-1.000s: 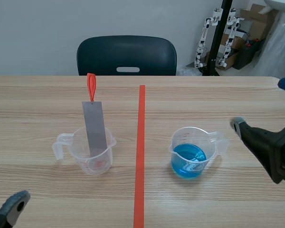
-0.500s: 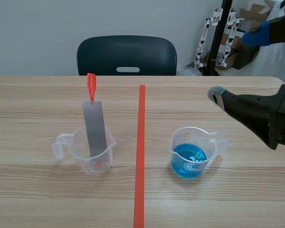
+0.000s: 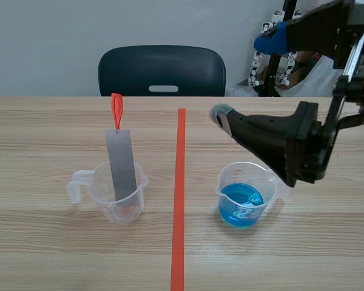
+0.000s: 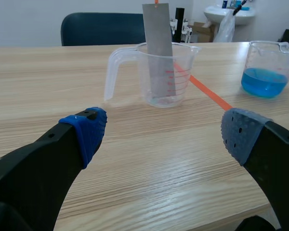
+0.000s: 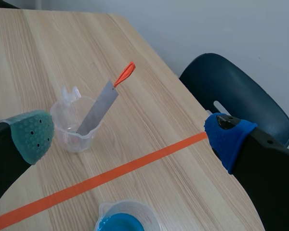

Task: Do the redox reaction experiment. lift the metal plate out of the left beaker

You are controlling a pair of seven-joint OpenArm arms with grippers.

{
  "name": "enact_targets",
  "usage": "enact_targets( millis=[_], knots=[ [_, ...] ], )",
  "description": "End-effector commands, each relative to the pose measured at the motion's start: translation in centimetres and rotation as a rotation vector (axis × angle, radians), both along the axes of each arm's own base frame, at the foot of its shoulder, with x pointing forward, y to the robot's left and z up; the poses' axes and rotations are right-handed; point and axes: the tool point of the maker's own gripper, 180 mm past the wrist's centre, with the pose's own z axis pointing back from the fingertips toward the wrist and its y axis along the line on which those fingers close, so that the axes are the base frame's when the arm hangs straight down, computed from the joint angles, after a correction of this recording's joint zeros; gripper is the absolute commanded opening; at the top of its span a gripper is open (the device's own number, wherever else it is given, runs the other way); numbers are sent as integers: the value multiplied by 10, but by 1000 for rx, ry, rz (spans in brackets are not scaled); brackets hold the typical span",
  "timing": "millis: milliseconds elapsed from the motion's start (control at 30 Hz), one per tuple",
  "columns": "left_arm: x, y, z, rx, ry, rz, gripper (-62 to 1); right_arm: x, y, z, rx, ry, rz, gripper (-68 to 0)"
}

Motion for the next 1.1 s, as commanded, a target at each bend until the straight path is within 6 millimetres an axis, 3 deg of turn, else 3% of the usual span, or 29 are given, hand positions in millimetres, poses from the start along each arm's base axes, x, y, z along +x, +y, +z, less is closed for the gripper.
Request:
enact_targets(
  millis=[0, 300, 533, 767, 1067],
  knots=[
    [5, 1, 9, -24, -58, 22, -101, 11, -3, 2, 21, -10, -27, 4],
    [21, -7, -7, -64, -58, 52, -101, 46, -14, -63, -106, 164, -168, 4],
    [35, -15, -4, -93, -89, 36, -101, 67, -18, -63, -76, 164, -215, 4],
    [49, -15, 1, -94, -129, 35, -101, 84, 9, -70, -36, 187, -175, 4],
    [51, -15, 2, -80, -137, 37, -101, 101, 54, -83, -36, 226, -87, 4]
  ],
)
